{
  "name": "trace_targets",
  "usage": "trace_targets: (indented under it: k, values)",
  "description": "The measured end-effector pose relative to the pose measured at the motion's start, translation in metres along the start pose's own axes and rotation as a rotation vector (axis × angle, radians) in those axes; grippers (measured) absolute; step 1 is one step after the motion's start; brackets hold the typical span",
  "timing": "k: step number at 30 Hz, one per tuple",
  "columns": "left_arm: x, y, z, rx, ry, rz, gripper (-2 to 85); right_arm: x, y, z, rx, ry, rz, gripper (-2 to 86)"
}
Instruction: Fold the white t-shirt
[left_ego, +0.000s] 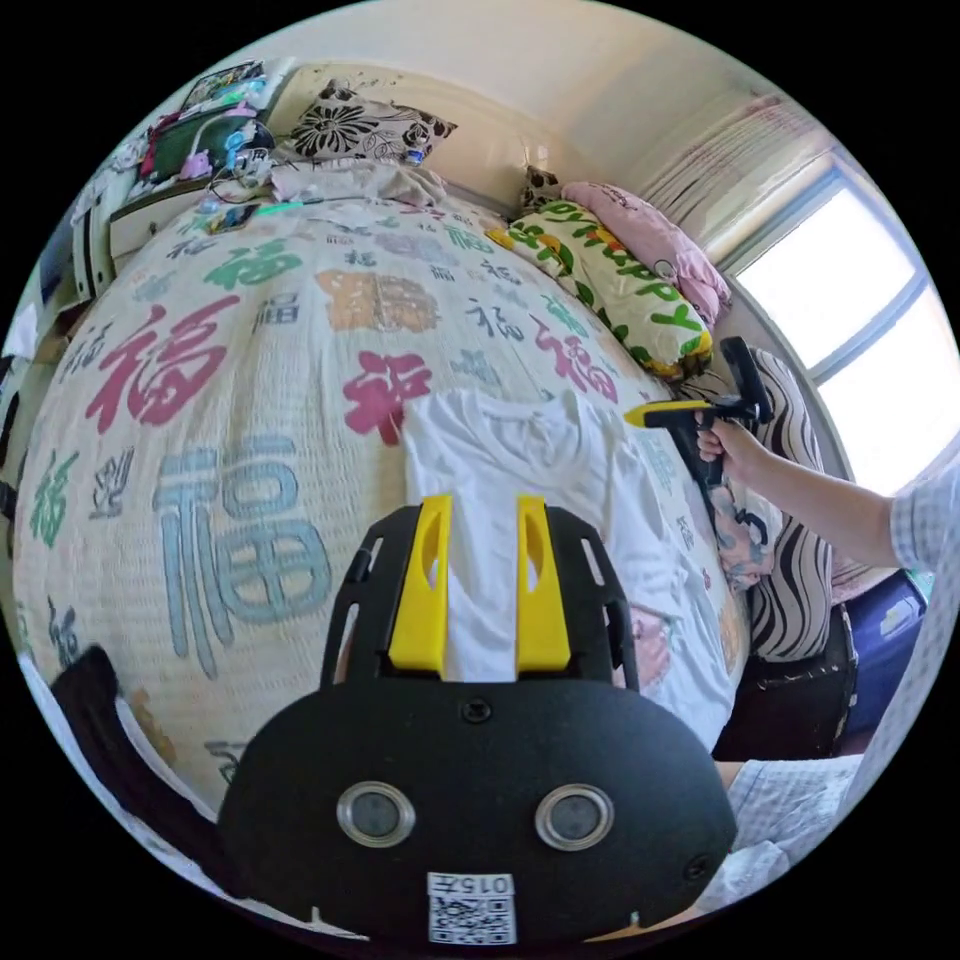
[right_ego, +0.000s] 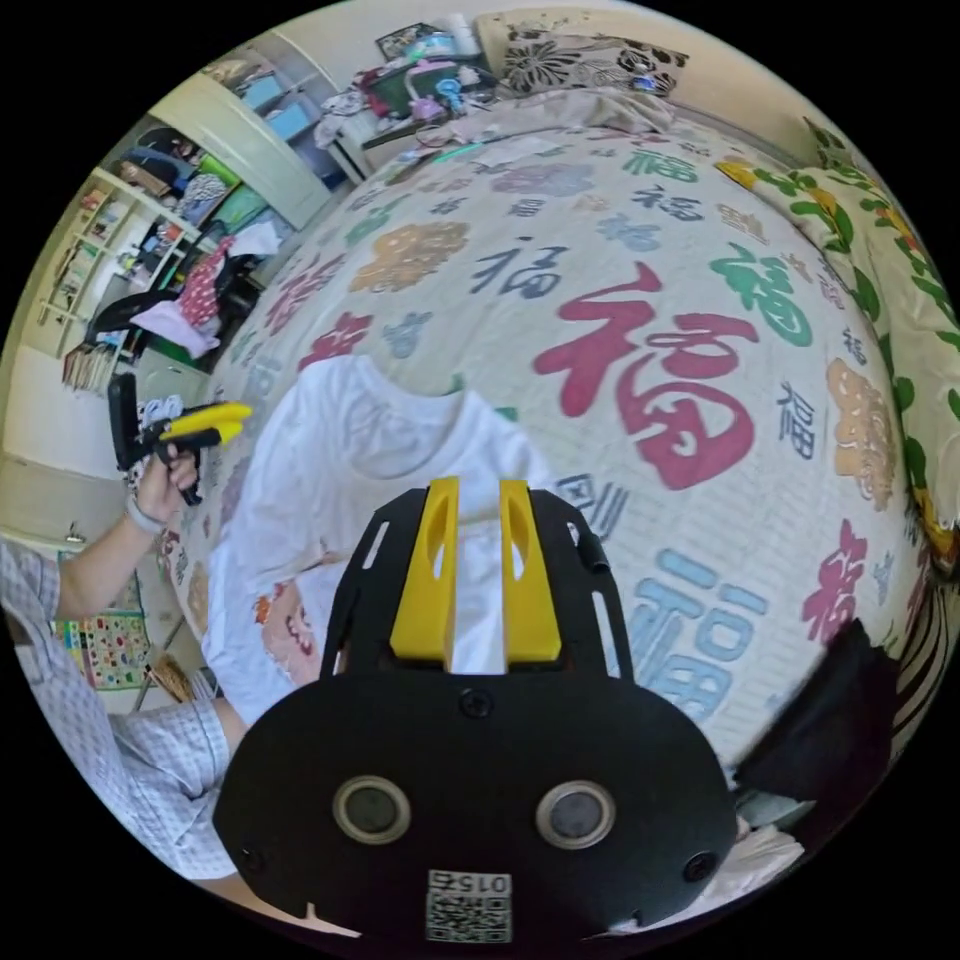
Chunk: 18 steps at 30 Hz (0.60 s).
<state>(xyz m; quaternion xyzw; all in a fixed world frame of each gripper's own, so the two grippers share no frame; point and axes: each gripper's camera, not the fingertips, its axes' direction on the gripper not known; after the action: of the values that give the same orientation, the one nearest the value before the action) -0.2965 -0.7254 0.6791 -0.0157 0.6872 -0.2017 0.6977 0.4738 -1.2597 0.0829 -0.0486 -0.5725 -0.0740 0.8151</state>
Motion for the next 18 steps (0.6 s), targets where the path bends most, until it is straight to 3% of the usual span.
trace_targets:
  k: [5,7,9,11,14,18]
  values:
    - [-0.008,-0.072,0.056,-0.141,0.018,0.068,9.6,0.031,-0.003,0.01,-0.15,0.004,0.013,10.9]
    - [-0.008,-0.087,0.09,-0.325,0.004,0.103,8.7,0.033,0.002,0.014,-0.194,0.013,0.007,9.5]
    - [-0.005,-0.09,0.105,-0.399,-0.011,0.144,6.8,0.035,0.011,0.01,-0.205,0.063,-0.004,6.8]
    - [-0.001,-0.091,0.107,-0.42,-0.009,0.181,2.5,0.036,0.026,0.005,-0.243,-0.019,-0.079,0.8]
    - [0.005,-0.087,0.105,-0.429,-0.005,0.182,0.5,0.041,0.049,-0.009,-0.236,-0.028,-0.051,-0.4]
    - [0.029,-0.066,0.066,-0.304,0.009,0.229,-0.3,0.037,0.091,-0.046,-0.122,-0.052,-0.07,-0.8]
